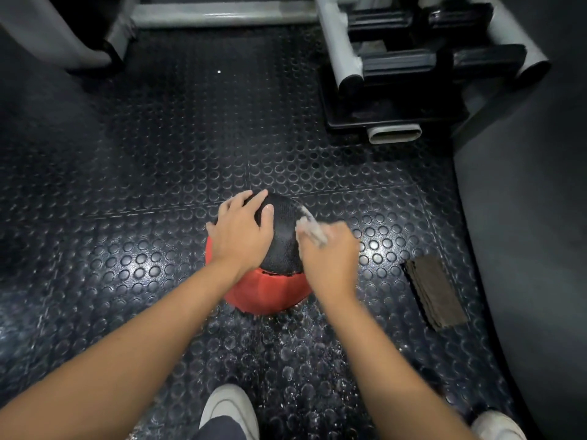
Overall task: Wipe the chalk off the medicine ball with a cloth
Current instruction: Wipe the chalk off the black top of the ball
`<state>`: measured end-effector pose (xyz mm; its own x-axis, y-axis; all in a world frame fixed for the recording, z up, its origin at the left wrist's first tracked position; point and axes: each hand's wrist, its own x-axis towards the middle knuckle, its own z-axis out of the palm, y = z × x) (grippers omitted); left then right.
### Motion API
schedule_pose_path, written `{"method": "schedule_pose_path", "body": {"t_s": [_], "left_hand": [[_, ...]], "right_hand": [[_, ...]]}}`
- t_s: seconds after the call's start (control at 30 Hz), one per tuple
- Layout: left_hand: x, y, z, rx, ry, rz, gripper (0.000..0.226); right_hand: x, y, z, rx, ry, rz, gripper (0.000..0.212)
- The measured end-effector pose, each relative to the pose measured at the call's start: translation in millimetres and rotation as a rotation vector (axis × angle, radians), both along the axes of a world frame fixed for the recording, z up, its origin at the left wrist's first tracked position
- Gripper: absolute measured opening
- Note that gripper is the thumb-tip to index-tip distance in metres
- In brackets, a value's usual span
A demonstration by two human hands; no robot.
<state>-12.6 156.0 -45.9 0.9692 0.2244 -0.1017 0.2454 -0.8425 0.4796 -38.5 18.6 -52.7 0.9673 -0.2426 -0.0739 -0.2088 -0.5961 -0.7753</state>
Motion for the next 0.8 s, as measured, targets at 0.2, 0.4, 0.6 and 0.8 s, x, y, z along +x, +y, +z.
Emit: {"method": "schedule_pose_path", "body": {"t_s": [0.2,0.4,0.6,0.8], "left_hand": [[-13,-6,-2,0.051,-0.021,-0.031,0.047],[-13,-4,-4,0.024,-0.041,0.006,0.046],[-8,-4,-6,0.026,-0.025,0.014,0.046],[-10,-4,-4,0.016,-0.031,0.042,0.048]], "right_hand": [[-17,-3,-6,0.086,-0.050,-0.077,0.031],[14,-9,12,0.120,0.067,-0.069,0.042],[-58,13,-2,0.209,-0.089,-0.083,0.031],[16,-10,4,0.264,0.060,-0.253,0.048]]}}
